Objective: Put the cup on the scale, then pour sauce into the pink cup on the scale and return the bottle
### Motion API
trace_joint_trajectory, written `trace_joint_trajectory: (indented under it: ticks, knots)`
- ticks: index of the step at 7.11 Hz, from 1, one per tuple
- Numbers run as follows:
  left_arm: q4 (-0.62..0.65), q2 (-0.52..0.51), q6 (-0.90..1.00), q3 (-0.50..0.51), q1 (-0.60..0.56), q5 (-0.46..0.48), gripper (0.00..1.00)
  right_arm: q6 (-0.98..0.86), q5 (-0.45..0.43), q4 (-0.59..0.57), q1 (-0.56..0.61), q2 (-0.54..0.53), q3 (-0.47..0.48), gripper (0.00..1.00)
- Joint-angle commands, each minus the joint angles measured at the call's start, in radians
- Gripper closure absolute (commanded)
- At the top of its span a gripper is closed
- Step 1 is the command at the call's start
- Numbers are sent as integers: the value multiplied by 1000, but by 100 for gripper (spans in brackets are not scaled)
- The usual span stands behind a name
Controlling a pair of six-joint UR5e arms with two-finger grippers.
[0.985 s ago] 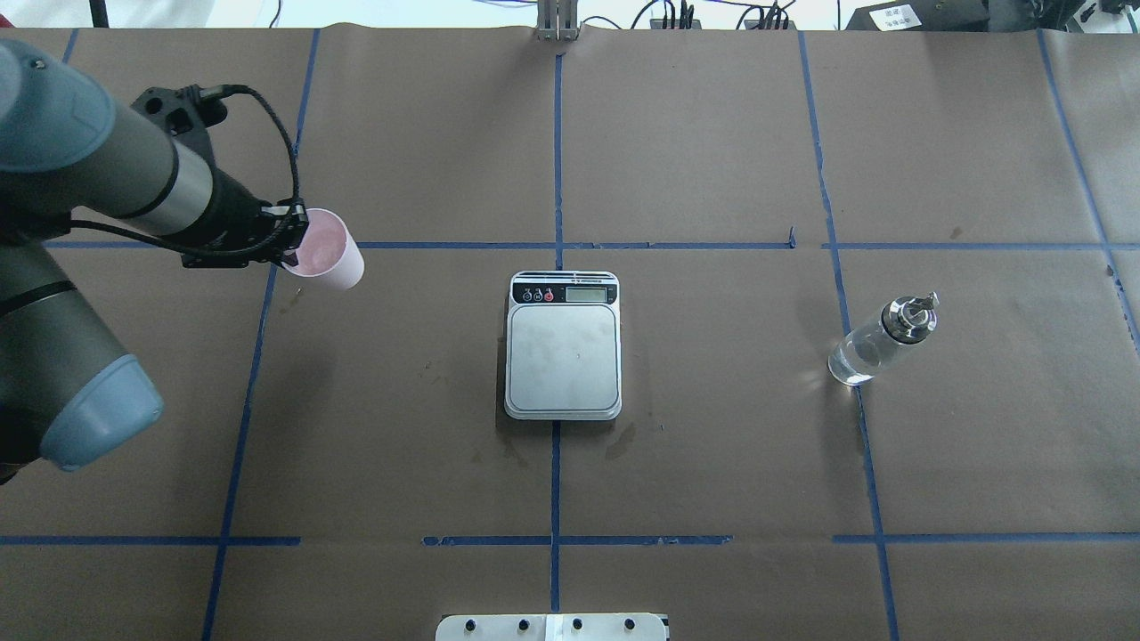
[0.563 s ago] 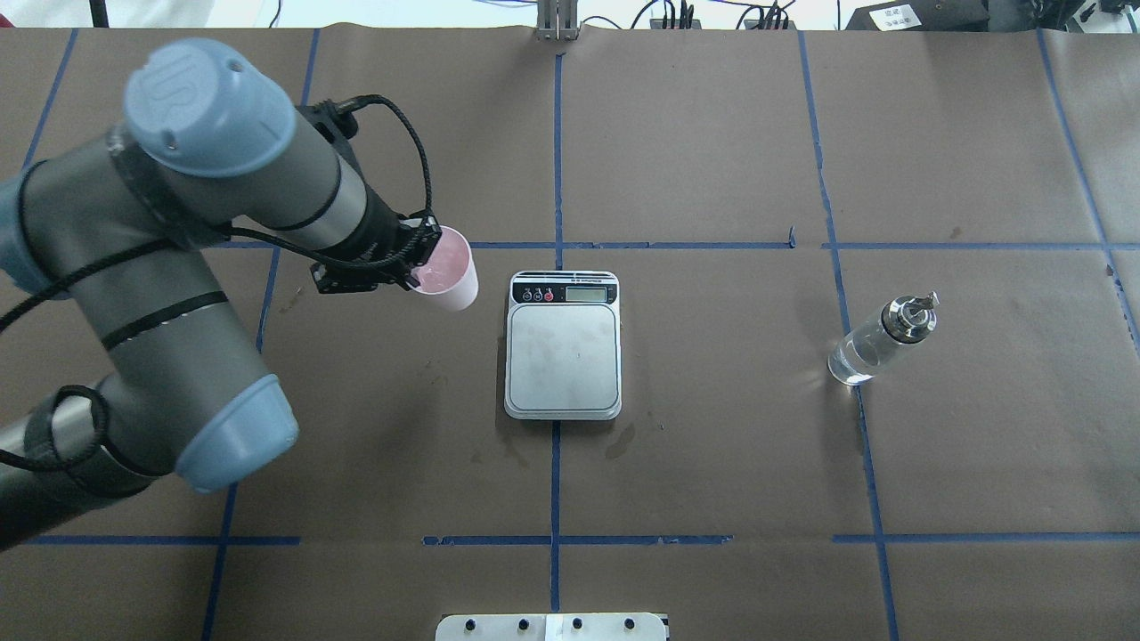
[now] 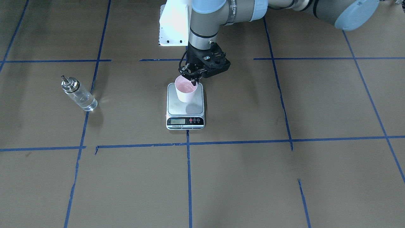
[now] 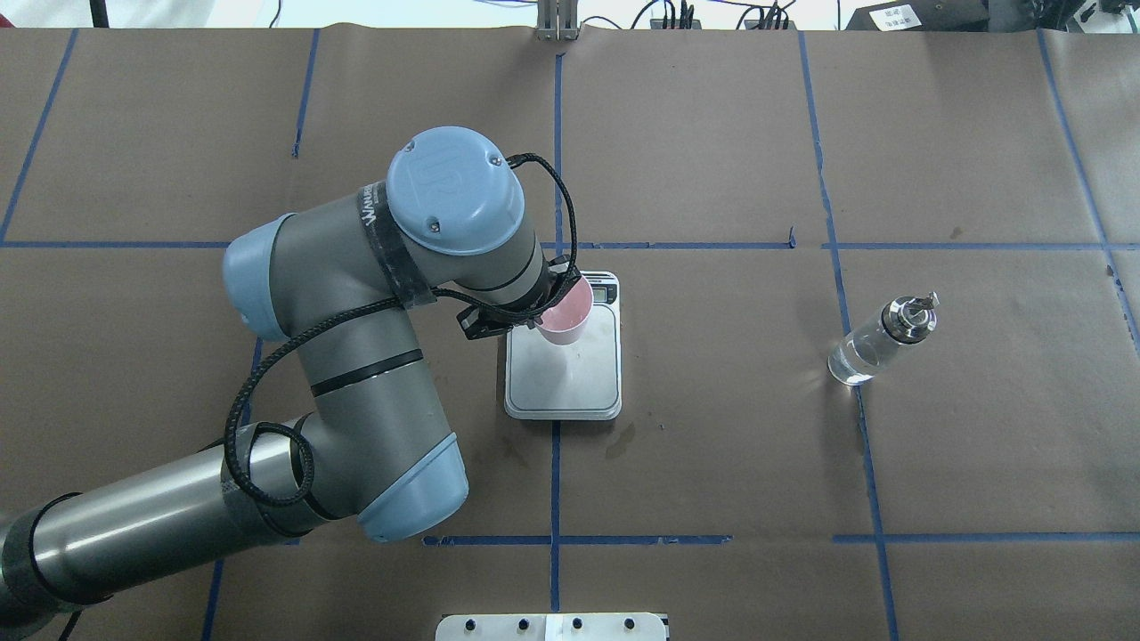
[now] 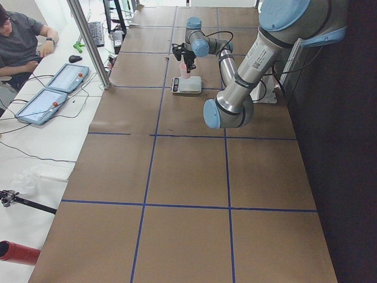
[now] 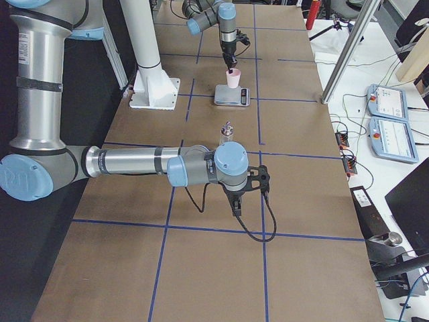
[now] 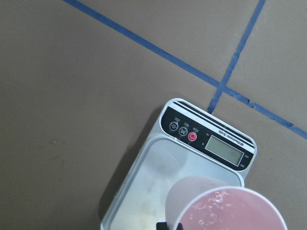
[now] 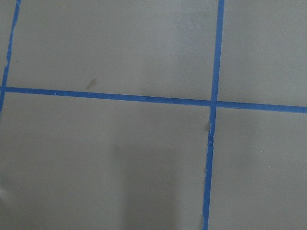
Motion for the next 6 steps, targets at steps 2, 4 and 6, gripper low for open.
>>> trace_joint_trajectory:
  ticks: [2, 4, 6]
  knots:
    - [-3, 6, 3, 31, 44, 11, 100, 9, 2, 2, 0, 0, 2, 0]
    - [-47, 7, 10, 75, 58, 23, 100, 9, 2, 2, 0, 0, 2, 0]
    - [-51, 9, 21, 66, 58, 23, 64, 9, 0, 2, 0, 1, 8, 0]
